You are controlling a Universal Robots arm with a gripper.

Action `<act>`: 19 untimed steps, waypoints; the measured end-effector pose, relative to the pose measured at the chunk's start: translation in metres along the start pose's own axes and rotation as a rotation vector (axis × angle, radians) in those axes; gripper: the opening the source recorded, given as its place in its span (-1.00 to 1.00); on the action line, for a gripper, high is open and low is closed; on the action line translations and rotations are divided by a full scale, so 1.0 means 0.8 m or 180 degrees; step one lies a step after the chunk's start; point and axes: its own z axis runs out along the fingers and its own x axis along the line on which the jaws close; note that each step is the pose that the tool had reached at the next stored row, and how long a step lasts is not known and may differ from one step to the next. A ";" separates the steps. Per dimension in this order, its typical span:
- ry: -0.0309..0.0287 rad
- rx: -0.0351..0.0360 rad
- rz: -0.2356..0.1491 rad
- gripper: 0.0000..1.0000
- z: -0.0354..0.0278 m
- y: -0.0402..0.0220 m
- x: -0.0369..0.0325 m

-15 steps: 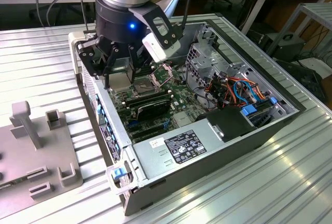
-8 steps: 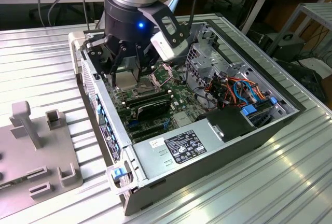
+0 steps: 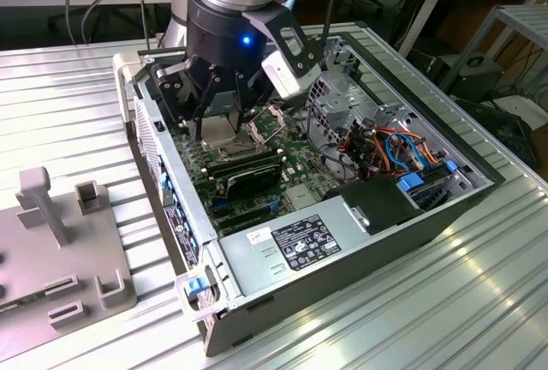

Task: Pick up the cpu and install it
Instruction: 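Pick up the cpu and move it towards the insertion slot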

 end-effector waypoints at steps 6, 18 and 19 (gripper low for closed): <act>0.0000 0.0000 0.0000 0.09 0.0000 0.0000 -0.0123; 0.0000 0.0000 0.0000 0.09 0.0000 0.0000 -0.0393; 0.0000 0.0000 0.0000 0.09 0.0000 -0.0001 -0.0408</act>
